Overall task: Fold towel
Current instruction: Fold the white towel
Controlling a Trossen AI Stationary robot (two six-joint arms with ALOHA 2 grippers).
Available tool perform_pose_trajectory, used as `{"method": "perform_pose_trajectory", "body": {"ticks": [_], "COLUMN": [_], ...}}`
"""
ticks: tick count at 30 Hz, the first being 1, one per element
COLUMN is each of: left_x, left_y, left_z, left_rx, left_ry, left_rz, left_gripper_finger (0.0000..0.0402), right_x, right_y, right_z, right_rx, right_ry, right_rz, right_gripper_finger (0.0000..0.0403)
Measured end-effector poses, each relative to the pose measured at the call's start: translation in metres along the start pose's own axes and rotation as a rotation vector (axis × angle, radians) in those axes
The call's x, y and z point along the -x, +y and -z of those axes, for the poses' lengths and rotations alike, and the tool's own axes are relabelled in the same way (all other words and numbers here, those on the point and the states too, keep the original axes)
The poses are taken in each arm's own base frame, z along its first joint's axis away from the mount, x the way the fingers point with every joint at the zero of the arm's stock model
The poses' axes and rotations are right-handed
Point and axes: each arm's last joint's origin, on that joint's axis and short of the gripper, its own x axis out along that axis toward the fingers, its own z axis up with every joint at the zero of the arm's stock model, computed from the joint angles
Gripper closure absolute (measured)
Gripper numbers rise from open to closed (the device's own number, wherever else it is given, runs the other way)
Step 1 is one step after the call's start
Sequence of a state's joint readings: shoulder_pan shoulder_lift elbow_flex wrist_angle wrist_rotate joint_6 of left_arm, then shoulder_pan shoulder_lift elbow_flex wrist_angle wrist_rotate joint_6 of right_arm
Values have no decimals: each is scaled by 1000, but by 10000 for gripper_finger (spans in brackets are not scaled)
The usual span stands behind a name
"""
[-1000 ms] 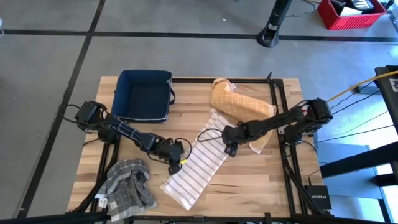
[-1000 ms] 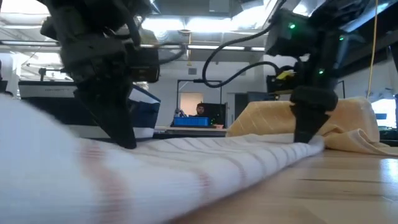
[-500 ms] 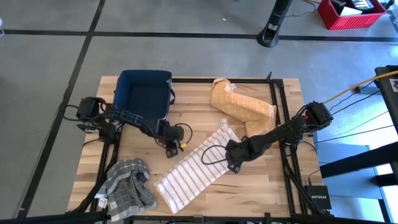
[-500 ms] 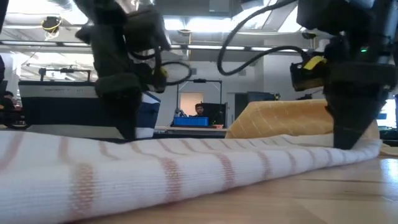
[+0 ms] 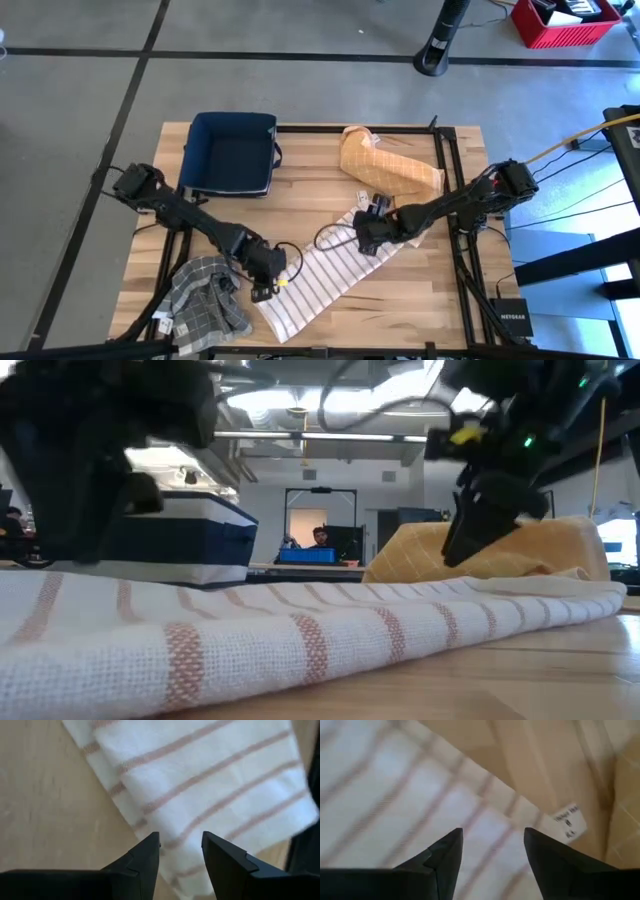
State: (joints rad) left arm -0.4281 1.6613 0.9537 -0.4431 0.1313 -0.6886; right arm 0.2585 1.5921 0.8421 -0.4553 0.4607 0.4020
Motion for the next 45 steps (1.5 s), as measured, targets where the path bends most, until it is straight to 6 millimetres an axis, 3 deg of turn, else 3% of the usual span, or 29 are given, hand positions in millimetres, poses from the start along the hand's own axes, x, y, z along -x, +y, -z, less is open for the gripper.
{"method": "perform_pose_trajectory", "body": {"ticks": [4, 9, 20, 30, 33, 38, 45], "left_x": [-24, -36, -19, -6, 0, 17, 44], "left_y": [8, 24, 66, 100, 101, 84, 51], "left_z": [3, -2, -12, -21, -20, -11, 0], "left_rx": [31, 79, -51, -85, -6, 18, -71], "left_ry": [65, 143, 247, 318, 331, 293, 138], "left_rz": [-69, -114, -214, -292, -277, -264, -275], "left_gripper_finger": [261, 261, 261, 261, 261, 260, 260], "right_x": [-16, -21, -4, 15, 32, 48, 21], "right_y": [-15, -14, 12, 22, 20, 12, -10], "right_z": [20, 43, 59, 42, 28, 9, 2], "right_rx": [-52, -186, -296, -25, 26, 166, 219], "right_ry": [108, 194, 286, 362, 374, 293, 229], "right_rz": [2, -53, -94, -196, -173, -164, -296], "right_gripper_finger": [187, 187, 187, 187, 187, 187, 187]}}
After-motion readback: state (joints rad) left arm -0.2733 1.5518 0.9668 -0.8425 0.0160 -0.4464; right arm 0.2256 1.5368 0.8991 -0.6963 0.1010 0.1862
